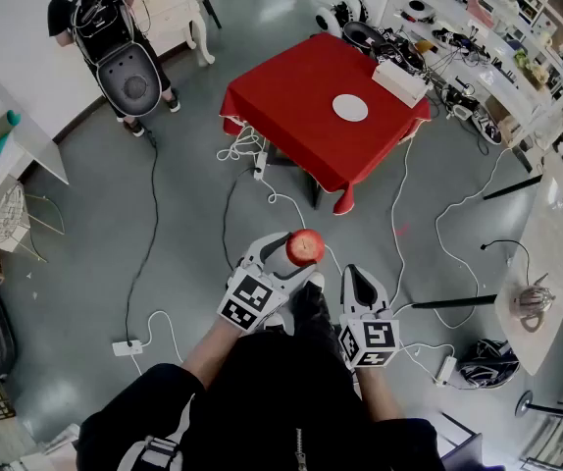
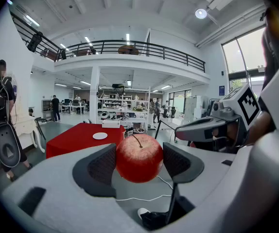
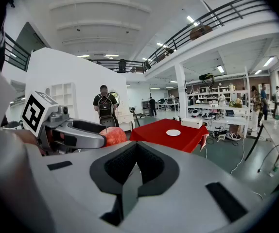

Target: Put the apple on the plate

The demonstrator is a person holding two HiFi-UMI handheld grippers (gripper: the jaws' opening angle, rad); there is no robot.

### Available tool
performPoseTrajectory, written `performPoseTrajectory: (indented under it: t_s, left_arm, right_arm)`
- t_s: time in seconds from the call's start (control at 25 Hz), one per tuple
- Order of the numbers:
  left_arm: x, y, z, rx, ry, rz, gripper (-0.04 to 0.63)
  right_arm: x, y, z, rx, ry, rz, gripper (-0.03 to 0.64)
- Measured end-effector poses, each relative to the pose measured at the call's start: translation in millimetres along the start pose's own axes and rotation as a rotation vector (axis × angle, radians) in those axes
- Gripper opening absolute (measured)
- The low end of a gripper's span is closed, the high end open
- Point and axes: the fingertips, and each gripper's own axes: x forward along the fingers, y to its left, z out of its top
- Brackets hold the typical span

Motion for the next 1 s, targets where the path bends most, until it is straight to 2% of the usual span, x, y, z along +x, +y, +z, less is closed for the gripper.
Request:
performPoseTrajectory:
  t_s: [0.12, 0.28, 0.6, 1.0]
  left_arm:
    - [2, 0, -1, -0.006, -0.004, 0.002, 0.305]
    - [1, 0, -1, -0.004, -0.001, -0.001, 0.305]
    - [7, 0, -5, -0.025, 0.004, 0.000, 0.305]
    - [11, -4, -5, -0.013, 0.014, -0.014, 0.305]
  right_arm:
    - [0, 0, 3, -0.002, -0.012, 0.004, 0.009]
    - [-3, 6, 11, -0.063, -0.057, 0.003, 0.011]
    - [-1, 3, 7, -0.049, -0.041, 0.005, 0.011]
    - [0, 2, 1, -0.036, -0.024, 0.020, 0.011]
